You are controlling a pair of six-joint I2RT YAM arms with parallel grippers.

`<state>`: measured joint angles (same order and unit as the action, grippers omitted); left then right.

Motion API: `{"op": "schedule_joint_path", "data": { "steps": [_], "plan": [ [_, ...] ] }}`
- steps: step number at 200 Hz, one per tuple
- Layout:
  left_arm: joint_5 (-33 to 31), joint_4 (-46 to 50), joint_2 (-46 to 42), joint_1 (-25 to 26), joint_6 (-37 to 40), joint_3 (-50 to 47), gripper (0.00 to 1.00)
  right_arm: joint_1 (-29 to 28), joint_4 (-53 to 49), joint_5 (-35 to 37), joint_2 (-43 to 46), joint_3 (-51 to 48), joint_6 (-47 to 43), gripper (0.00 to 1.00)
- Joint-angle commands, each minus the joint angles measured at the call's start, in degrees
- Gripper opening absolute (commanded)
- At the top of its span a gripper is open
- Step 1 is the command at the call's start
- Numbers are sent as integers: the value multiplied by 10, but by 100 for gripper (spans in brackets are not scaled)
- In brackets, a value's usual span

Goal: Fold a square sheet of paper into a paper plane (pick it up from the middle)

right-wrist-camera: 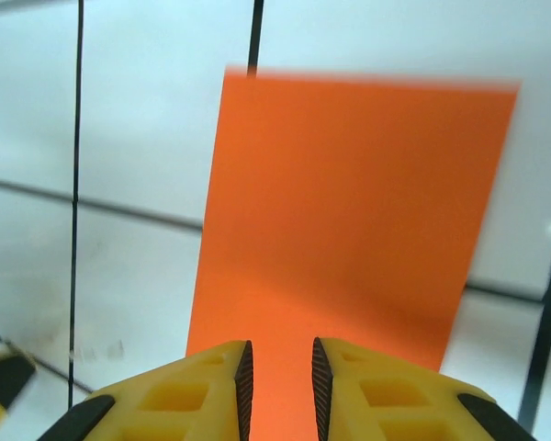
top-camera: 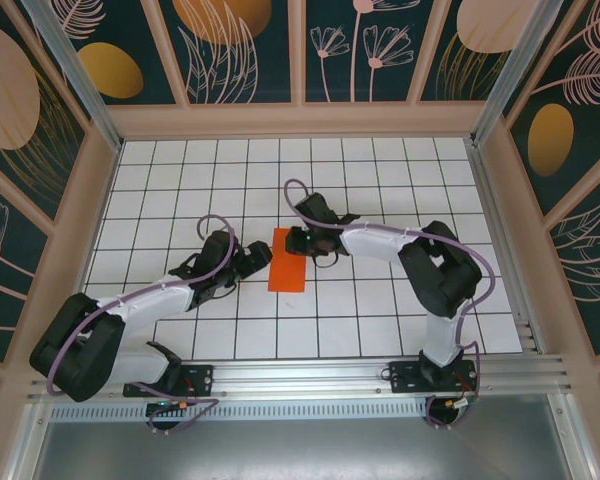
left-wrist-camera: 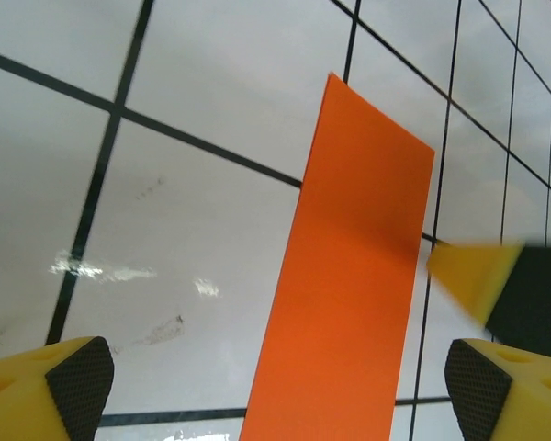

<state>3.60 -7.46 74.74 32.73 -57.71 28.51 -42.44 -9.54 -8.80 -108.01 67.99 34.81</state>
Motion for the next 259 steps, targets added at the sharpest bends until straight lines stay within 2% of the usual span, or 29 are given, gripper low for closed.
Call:
{"op": "schedule_joint_path", "data": {
  "steps": [1,33,69,129,186,215,259],
  "plan": [
    [57,-34,8,-1,2,-7,92,17,-24,15,-47,37,-29,27],
    [108,-61,27,-2,0,-6,89,29,-41,26,-86,72,-42,27],
    [154,-85,57,-1,-3,-3,88,38,-38,33,-99,62,-38,27],
    [203,-95,86,9,-1,-2,87,60,5,-19,-104,11,-8,27],
    [191,-43,119,30,22,35,87,67,10,-32,-119,-1,4,27],
    [199,-54,119,36,23,42,85,67,15,-35,-119,-6,5,27],
    [181,-54,95,37,24,42,73,67,21,-41,-119,-9,5,27]
  ]
}}
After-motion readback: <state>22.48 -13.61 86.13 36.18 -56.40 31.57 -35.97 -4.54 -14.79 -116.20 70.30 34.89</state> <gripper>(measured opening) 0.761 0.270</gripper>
